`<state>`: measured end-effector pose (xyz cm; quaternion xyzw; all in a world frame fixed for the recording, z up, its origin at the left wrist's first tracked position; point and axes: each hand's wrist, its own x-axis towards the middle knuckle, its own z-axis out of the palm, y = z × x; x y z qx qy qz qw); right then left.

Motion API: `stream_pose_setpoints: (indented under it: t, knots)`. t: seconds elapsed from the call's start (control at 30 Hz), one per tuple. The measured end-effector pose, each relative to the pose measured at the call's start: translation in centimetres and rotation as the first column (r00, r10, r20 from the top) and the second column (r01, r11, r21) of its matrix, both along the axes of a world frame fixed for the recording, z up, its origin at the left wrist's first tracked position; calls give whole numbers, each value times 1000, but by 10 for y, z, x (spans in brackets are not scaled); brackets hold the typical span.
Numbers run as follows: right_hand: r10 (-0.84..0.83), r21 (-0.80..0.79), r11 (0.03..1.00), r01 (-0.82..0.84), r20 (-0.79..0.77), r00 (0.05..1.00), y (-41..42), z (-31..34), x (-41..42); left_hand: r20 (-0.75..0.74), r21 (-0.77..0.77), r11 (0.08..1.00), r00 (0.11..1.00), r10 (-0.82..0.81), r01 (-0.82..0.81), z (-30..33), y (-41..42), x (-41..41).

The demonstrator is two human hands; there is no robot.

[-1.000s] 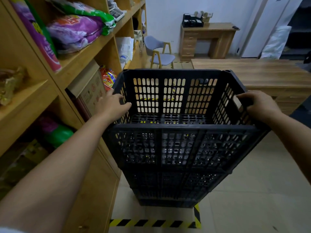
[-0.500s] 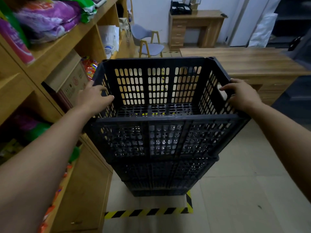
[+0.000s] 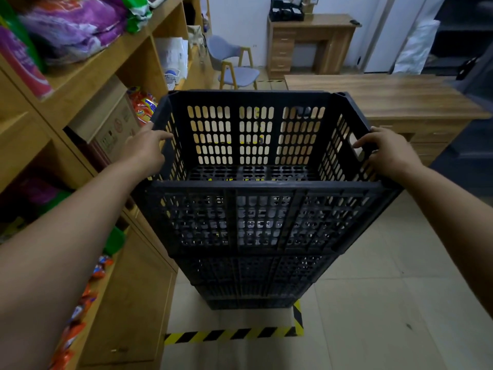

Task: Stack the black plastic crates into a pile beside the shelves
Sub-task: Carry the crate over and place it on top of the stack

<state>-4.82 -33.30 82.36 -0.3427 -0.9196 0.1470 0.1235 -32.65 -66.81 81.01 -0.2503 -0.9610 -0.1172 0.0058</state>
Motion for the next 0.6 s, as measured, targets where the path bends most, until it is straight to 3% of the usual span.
stream_pose_setpoints:
  t: [0.33, 0.6]
  knots:
    - [-34, 86, 996, 22, 141, 989, 12, -16, -6, 28, -101, 992, 997, 74, -71, -6, -2, 16]
    - [-10, 100, 995, -3, 130, 991, 17, -23, -3, -8, -195, 980, 999, 42, -42, -13, -1, 8]
